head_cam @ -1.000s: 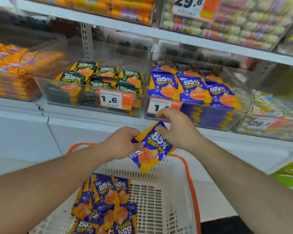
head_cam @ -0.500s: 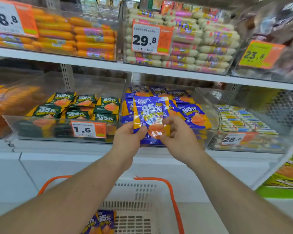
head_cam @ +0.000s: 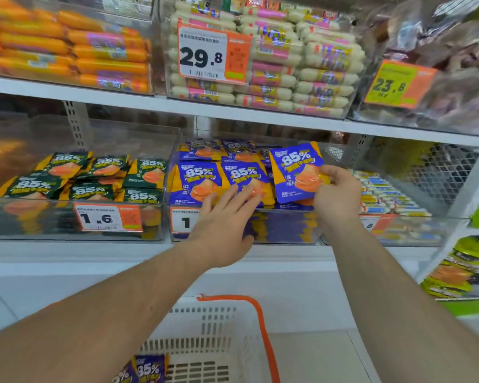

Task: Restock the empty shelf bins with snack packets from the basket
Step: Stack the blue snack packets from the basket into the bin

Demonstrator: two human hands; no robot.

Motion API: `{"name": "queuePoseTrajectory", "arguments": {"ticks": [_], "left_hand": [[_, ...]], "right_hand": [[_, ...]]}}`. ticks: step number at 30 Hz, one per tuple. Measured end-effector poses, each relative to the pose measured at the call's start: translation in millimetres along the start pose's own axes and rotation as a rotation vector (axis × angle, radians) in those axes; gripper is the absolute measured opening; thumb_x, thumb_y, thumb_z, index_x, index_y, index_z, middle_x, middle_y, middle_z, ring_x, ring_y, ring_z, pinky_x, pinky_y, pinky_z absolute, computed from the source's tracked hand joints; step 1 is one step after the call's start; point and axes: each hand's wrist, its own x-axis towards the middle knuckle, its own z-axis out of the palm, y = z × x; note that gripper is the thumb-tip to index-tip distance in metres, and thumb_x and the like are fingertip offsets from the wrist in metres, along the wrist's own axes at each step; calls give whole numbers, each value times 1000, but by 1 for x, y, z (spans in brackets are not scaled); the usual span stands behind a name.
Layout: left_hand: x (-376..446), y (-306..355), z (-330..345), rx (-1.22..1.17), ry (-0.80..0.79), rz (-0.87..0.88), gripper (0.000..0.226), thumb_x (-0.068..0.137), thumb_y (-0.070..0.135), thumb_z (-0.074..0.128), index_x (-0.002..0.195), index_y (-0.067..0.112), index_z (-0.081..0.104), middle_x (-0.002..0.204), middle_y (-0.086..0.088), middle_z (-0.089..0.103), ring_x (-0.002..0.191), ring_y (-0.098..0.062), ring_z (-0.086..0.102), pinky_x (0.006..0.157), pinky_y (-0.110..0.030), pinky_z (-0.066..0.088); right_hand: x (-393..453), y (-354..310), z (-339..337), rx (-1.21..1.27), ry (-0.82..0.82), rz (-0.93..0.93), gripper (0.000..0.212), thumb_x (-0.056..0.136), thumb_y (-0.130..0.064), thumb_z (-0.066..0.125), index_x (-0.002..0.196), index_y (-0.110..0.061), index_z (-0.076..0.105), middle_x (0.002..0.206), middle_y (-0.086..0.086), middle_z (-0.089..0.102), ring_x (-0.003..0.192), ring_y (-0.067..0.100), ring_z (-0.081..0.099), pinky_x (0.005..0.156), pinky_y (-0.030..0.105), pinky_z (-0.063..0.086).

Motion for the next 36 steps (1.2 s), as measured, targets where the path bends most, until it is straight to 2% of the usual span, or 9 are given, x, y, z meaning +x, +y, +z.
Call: {"name": "queuePoseTrajectory", "arguments": {"ticks": [3, 5, 7, 10, 15, 19, 23, 29, 36], "left_hand": [[0, 0, 8, 85, -40, -18, 79, 94, 44, 48, 155, 31, 0, 163, 8, -7, 150, -19, -5, 118, -47, 0], [-2, 0, 12, 115, -35, -26, 80, 93, 42, 48, 155, 29, 0, 163, 8, -4, 150, -19, -3, 119, -47, 0], [-2, -1, 14, 119, -17, -32, 80, 92, 41, 49, 155, 29, 1, 164, 8, -2, 150, -19, -2, 119, -45, -1], [-3, 0, 15, 113, -1, -40, 81, 92, 42, 50, 156, 29, 2, 163, 8, 0, 150, -18, -1, 118, -44, -2], [-3, 1, 14, 92, -6, -39, 79, 92, 41, 50, 156, 29, 4, 163, 8, 0, 150, -17, -2, 118, -43, -3], [-1, -1, 13, 57, -35, -36, 79, 94, 40, 49, 155, 29, 1, 163, 9, -4, 150, -17, -8, 119, -44, -5], [0, -2, 10, 24, -58, -28, 78, 95, 39, 48, 155, 29, 0, 163, 10, -6, 150, -15, -9, 119, -44, -6], [-1, -2, 5, 7, -98, -16, 76, 96, 37, 48, 155, 29, 1, 163, 11, -6, 149, -13, -11, 120, -44, -8], [-2, 1, 2, -16, -87, -28, 76, 96, 35, 49, 155, 28, 4, 163, 10, -5, 149, -14, -10, 119, -43, -8]], "right_hand": [[10, 7, 4, -36, -35, -8, 39, 87, 5, 47, 109, -24, 61, 109, 1, 63, 88, 18, 64, 74, 42, 59], [11, 10, 6, -138, -59, -50, 41, 88, 4, 48, 118, -18, 63, 109, 0, 62, 82, 16, 60, 77, 36, 55], [9, 15, 7, -302, -76, -92, 43, 86, 3, 49, 123, -16, 62, 108, 2, 62, 89, 21, 58, 79, 32, 49], [7, 22, 8, -432, -97, -127, 37, 88, -4, 54, 124, -13, 61, 118, 10, 64, 104, 31, 59, 86, 39, 50], [7, 24, 8, -590, -61, -250, 34, 88, -8, 56, 121, -10, 65, 123, 14, 62, 111, 35, 55, 90, 42, 48], [4, 25, 7, -605, -63, -289, 31, 88, -12, 60, 118, -11, 66, 121, 14, 63, 110, 34, 56, 89, 41, 48], [1, 21, 2, -484, -44, -200, 35, 89, -1, 54, 121, -9, 64, 123, 11, 62, 112, 30, 55, 86, 36, 45], [3, 23, -1, -499, -11, -166, 41, 87, 4, 49, 124, -7, 63, 123, 14, 64, 107, 33, 59, 87, 43, 51], [7, 35, 2, -512, 32, -264, 40, 85, 3, 51, 121, -7, 65, 122, 16, 59, 110, 36, 54, 90, 40, 45]]}}
